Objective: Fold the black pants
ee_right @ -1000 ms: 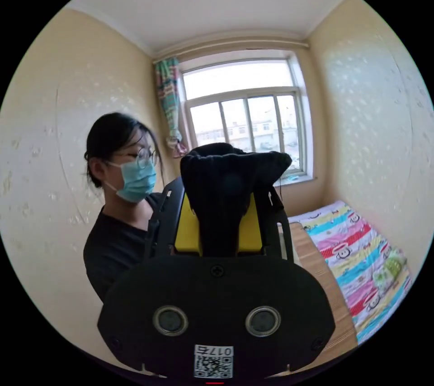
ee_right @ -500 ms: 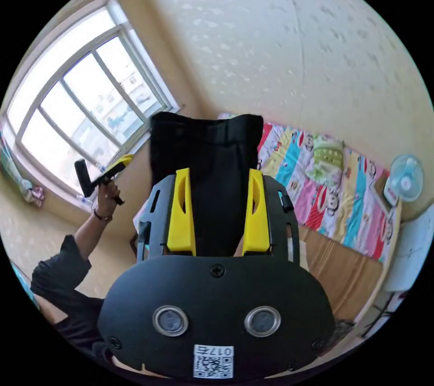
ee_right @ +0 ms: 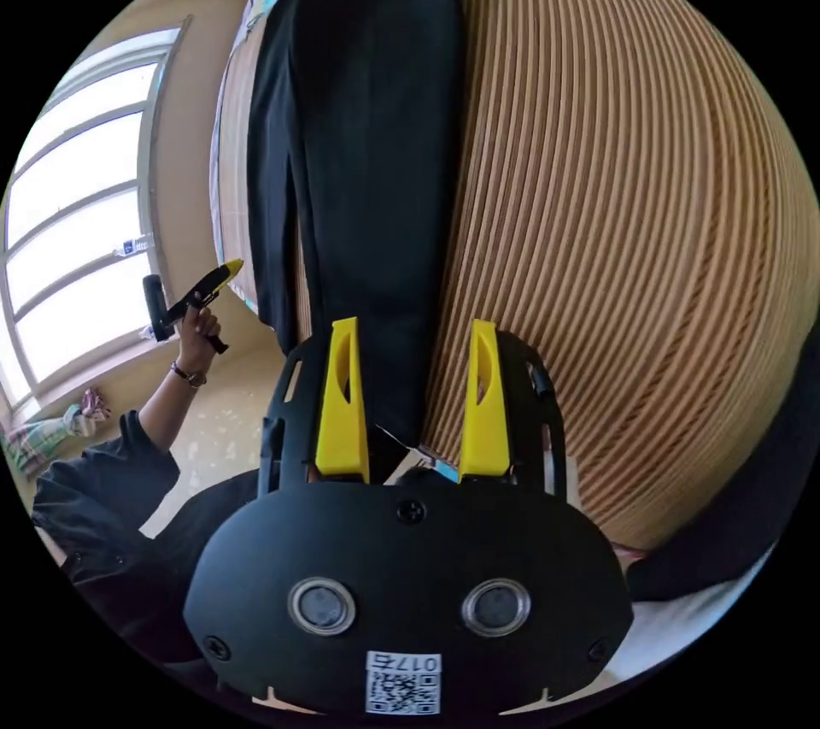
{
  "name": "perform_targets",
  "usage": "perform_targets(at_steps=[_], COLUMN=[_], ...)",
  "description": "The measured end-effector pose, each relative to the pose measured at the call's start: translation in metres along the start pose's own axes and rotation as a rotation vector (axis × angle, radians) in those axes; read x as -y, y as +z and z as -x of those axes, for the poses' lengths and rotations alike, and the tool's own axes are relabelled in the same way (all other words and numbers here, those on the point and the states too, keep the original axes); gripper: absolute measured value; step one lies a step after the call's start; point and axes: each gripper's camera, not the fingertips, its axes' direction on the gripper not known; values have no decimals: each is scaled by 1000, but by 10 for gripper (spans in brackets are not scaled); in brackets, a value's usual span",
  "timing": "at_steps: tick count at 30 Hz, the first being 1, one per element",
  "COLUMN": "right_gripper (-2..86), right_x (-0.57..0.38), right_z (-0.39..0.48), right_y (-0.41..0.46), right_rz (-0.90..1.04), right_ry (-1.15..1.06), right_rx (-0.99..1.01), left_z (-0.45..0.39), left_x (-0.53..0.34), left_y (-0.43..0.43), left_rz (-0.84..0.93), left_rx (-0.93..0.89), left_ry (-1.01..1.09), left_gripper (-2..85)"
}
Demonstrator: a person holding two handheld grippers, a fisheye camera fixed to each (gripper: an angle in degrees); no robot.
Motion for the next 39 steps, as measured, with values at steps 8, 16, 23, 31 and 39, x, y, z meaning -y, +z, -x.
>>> perform_targets(at_steps=[8, 16, 23, 31, 39], right_gripper=[41, 28, 28, 26, 26], right_x=[-122, -262, -321, -323, -346], right_z=[4, -109, -79, 66, 46], right_y=[77, 15, -4, 35, 35], right_rz=[41, -75, -169, -47, 58], right_ry=[-66, 214, 209, -362, -534], right_rx=[-96, 146, 10, -64, 54], left_z=[-36, 46, 74, -194, -223], left_x=[-25, -66, -117, -12, -50], left_y=[-16, -134, -200, -233, -227], left_rz=[81, 145, 38, 399, 499], left_rx=[264, -281, -467, -655, -268], left_ry=[337, -35, -447, 324, 505], left_gripper=[54, 47, 83, 205, 18])
